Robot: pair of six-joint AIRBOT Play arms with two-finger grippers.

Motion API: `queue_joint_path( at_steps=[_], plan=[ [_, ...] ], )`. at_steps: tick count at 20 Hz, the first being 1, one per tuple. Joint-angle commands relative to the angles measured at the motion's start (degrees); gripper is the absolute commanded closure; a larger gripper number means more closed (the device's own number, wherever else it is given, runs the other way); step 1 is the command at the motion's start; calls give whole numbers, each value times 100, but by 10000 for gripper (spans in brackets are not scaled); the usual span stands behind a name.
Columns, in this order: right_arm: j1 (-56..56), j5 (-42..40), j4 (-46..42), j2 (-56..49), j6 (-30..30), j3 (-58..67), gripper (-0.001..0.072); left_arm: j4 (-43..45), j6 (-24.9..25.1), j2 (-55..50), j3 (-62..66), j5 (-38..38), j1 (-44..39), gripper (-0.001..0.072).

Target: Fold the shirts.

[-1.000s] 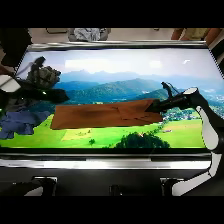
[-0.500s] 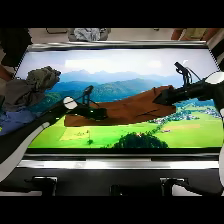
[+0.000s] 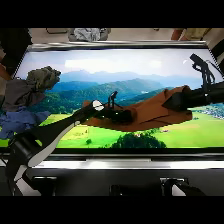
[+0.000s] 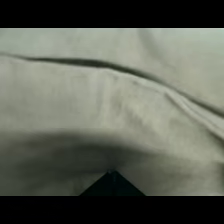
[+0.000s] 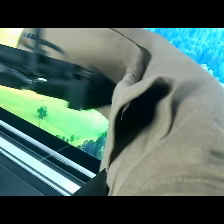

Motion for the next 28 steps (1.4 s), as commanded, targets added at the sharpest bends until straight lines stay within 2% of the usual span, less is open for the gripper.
queue_joint_path(
  at_steps=[1,3,6,8,10,14,16,19,21,22,23,24,26,28],
  plan=[
    [0,37,-201,245,227,2,670,-1099,640,-356,157,24,-221,682],
    [0,-125,-170,105,225,2,671,-837,643,-236,155,-157,-11,684],
    [109,-627,389,-225,195,4,672,798,330,479,153,-680,686,684],
    [577,-1008,702,-498,186,4,672,1941,142,1182,142,-1106,1300,684],
    [1231,-1587,927,-820,188,4,672,2444,144,1908,142,-1408,2002,683],
    [2376,-2712,1613,-1834,149,4,671,2474,146,3235,142,-1637,3311,682],
    [2791,-3185,2295,-2444,-122,4,671,2476,166,3788,142,-1764,3753,682],
    [3220,-3451,3438,-3233,-503,4,671,2476,166,4400,142,-1851,4072,682],
    [3399,-3469,3705,-3580,-527,4,658,2474,164,4638,142,-1849,4065,682],
    [3440,-3497,3766,-3689,-529,2,462,2474,164,4688,142,-1849,4037,682],
    [3467,-3534,3816,-3748,-601,2,105,2474,164,4701,142,-1849,4009,682],
    [3447,-3547,3834,-3727,-837,4,-4,2476,166,4690,140,-1849,3991,682],
    [3178,-3392,3788,-3569,-1029,4,-7,2479,166,4675,94,-1849,3993,682],
    [2599,-3169,3239,-3250,-1010,4,-6,2518,166,4675,28,-1847,3993,682]
  ],
)
